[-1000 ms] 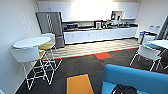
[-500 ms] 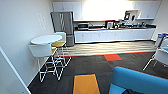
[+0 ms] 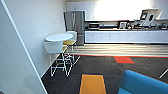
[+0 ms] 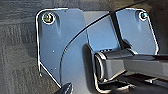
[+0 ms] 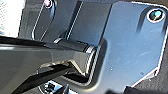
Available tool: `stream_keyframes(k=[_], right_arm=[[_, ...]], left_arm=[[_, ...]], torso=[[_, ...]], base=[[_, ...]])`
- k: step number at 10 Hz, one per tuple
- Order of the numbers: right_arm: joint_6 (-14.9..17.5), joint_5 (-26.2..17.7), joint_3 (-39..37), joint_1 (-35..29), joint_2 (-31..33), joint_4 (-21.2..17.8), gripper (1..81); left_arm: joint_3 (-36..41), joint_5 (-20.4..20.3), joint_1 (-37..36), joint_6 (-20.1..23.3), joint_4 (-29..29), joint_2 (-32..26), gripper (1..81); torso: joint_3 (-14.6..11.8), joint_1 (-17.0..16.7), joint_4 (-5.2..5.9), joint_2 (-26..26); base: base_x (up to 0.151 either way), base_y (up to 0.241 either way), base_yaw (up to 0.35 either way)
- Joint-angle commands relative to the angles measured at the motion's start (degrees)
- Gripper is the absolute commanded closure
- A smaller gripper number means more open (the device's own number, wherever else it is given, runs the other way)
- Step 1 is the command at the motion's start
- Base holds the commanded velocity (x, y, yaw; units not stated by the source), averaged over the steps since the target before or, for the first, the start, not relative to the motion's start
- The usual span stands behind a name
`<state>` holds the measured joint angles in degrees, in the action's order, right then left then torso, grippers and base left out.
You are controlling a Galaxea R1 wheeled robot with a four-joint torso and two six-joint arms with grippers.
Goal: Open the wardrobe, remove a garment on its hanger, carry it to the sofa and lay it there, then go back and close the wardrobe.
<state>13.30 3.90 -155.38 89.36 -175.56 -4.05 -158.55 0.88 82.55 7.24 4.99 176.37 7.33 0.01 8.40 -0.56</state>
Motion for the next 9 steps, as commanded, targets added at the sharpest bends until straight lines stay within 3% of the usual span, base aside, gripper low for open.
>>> stream_keyframes(k=[1,9], right_arm=[[0.15,-3.46,0.18,-1.94,-0.7,0.09,1.0],[0.06,-3.46,0.18,-1.85,-0.7,0.09,1.0]], left_arm=[[-0.01,3.34,-2.17,0.14,0.55,0.12,1.0],[-0.01,3.34,-2.0,0.23,0.46,0.3,1.0]], torso=[[0.0,0.0,0.0,0.0],[0.0,0.0,0.0,0.0]], base=[[0.0,0.0,0.306],[0.0,0.0,0.306]])
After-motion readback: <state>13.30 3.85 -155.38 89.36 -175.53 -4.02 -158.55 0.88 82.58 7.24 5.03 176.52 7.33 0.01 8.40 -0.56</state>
